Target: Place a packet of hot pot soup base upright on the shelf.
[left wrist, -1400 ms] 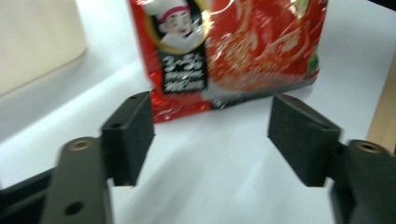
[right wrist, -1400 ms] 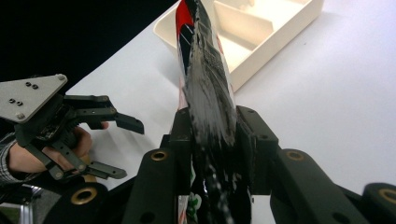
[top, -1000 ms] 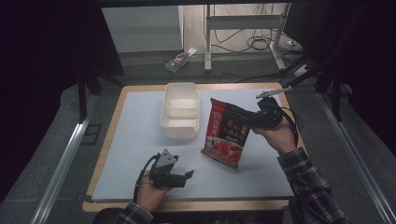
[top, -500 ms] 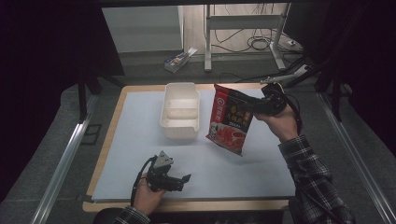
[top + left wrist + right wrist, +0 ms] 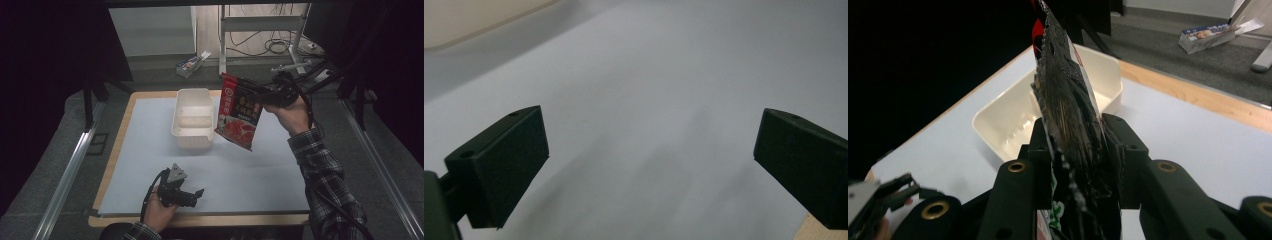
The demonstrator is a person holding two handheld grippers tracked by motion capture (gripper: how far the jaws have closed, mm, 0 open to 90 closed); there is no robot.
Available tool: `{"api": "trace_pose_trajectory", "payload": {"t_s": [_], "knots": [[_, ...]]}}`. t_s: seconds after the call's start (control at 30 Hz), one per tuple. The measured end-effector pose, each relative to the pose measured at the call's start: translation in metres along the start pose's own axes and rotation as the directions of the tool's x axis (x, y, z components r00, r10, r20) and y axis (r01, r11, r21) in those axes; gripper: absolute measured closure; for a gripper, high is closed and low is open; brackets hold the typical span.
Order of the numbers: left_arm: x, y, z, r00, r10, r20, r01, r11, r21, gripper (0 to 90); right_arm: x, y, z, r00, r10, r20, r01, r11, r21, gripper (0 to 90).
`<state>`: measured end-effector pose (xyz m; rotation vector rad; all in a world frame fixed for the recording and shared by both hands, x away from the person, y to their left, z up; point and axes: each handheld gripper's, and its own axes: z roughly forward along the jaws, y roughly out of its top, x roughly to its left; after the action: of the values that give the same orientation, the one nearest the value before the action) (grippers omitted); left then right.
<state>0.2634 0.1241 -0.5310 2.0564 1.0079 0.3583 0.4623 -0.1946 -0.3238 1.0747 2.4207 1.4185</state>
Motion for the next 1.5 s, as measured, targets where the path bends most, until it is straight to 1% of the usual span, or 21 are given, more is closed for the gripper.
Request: {"api": "trace_pose_trajectory", "payload": {"t_s": [0.13, 0.23, 0.27, 0.33, 0.43, 0.47, 0.57, 0.67, 0.7, 0.73, 0.8, 0.83, 0.87, 0.97, 1.07, 1.1, 1.13, 1.2, 1.27, 1.33, 1.5], "knots": [[0.000, 0.000, -0.001, 0.9998, 0.012, -0.018, -0.012, 0.9999, 0.000, 0.0, 0.003, 0.008, 0.005, 1.0000, -0.005, 0.000, 0.005, 1.000, -0.011, 67.9], [0.002, -0.001, -0.003, 0.9998, 0.000, -0.018, -0.001, 0.9999, -0.013, 0.0, 0.006, 0.017, 0.013, 0.9999, -0.010, -0.005, 0.010, 1.000, -0.017, 68.0], [0.002, -0.001, -0.004, 0.9999, -0.005, -0.016, 0.005, 0.9999, -0.015, 0.0, 0.006, 0.017, 0.013, 0.9999, -0.010, -0.005, 0.010, 1.000, -0.017, 68.0], [0.004, -0.002, -0.006, 0.9998, -0.008, -0.018, 0.007, 0.9999, -0.016, 0.0, 0.009, 0.022, 0.021, 0.9999, -0.014, -0.006, 0.014, 1.000, -0.018, 68.0], [0.006, -0.004, -0.009, 0.9996, -0.028, -0.003, 0.028, 0.9991, -0.033, 0.1, 0.011, 0.027, 0.030, 0.9999, -0.015, -0.007, 0.014, 1.000, -0.019, 68.1], [0.006, -0.004, -0.009, 0.9996, -0.028, -0.003, 0.028, 0.9991, -0.033, 0.3, 0.011, 0.027, 0.030, 0.9999, -0.015, -0.007, 0.014, 1.000, -0.019, 68.1], [0.007, -0.004, -0.010, 0.9986, -0.047, 0.023, 0.048, 0.9977, -0.047, 0.8, 0.016, 0.032, 0.042, 0.9999, -0.011, -0.009, 0.011, 1.000, -0.025, 68.0], [0.005, -0.004, -0.010, 0.9987, -0.044, 0.027, 0.045, 0.9979, -0.046, 1.1, 0.019, 0.033, 0.049, 0.9998, -0.010, -0.015, 0.009, 1.000, -0.028, 68.0], [0.004, -0.004, -0.010, 0.9992, -0.031, 0.024, 0.032, 0.9986, -0.042, 1.1, 0.021, 0.035, 0.056, 0.9997, -0.007, -0.022, 0.006, 1.000, -0.028, 68.0], [0.004, -0.004, -0.010, 0.9992, -0.031, 0.024, 0.032, 0.9986, -0.042, 1.2, 0.021, 0.035, 0.056, 0.9997, -0.007, -0.022, 0.006, 1.000, -0.028, 68.0], [0.002, -0.003, -0.010, 0.9996, -0.017, 0.021, 0.018, 0.9990, -0.040, 1.4, 0.025, 0.037, 0.066, 0.9996, -0.008, -0.026, 0.007, 1.000, -0.028, 68.0], [0.002, -0.003, -0.010, 0.9998, -0.013, 0.018, 0.014, 0.9991, -0.039, 1.4, 0.025, 0.037, 0.066, 0.9996, -0.008, -0.026, 0.007, 1.000, -0.028, 68.0], [0.001, -0.003, -0.010, 0.9998, -0.010, 0.018, 0.011, 0.9992, -0.038, 1.4, 0.027, 0.039, 0.073, 0.9997, -0.011, -0.022, 0.010, 1.000, -0.026, 68.0], [0.001, -0.003, -0.010, 0.9997, -0.011, 0.021, 0.012, 0.9993, -0.035, 1.5, 0.029, 0.041, 0.078, 0.9998, -0.015, -0.016, 0.014, 1.000, -0.027, 68.0], [0.001, -0.003, -0.009, 0.9987, -0.028, 0.043, 0.029, 0.9992, -0.026, 2.1, 0.033, 0.046, 0.090, 0.9997, -0.021, -0.012, 0.021, 0.999, -0.032, 67.9], [0.001, -0.003, -0.009, 0.9987, -0.028, 0.043, 0.029, 0.9992, -0.026, 2.1, 0.033, 0.046, 0.090, 0.9997, -0.021, -0.012, 0.021, 0.999, -0.032, 67.9], [0.001, -0.003, -0.008, 0.9986, -0.028, 0.045, 0.029, 0.9993, -0.024, 2.2, 0.035, 0.047, 0.096, 0.9996, -0.024, -0.015, 0.023, 0.999, -0.036, 68.0], [0.001, -0.003, -0.008, 0.9985, -0.028, 0.046, 0.029, 0.9993, -0.024, 2.2, 0.036, 0.048, 0.099, 0.9996, -0.024, -0.017, 0.024, 0.999, -0.037, 67.9], [0.000, -0.003, -0.008, 0.9985, -0.027, 0.048, 0.028, 0.9993, -0.025, 2.4, 0.038, 0.049, 0.108, 0.9993, -0.031, -0.021, 0.030, 0.999, -0.046, 67.9], [0.000, -0.003, -0.008, 0.9986, -0.026, 0.047, 0.027, 0.9994, -0.023, 2.5, 0.039, 0.049, 0.111, 0.9993, -0.032, -0.021, 0.031, 0.998, -0.046, 67.9], [0.001, -0.003, -0.008, 0.9985, -0.023, 0.049, 0.024, 0.9996, -0.014, 2.7, 0.043, 0.047, 0.126, 0.9984, -0.054, -0.015, 0.053, 0.997, -0.047, 67.9]]}}
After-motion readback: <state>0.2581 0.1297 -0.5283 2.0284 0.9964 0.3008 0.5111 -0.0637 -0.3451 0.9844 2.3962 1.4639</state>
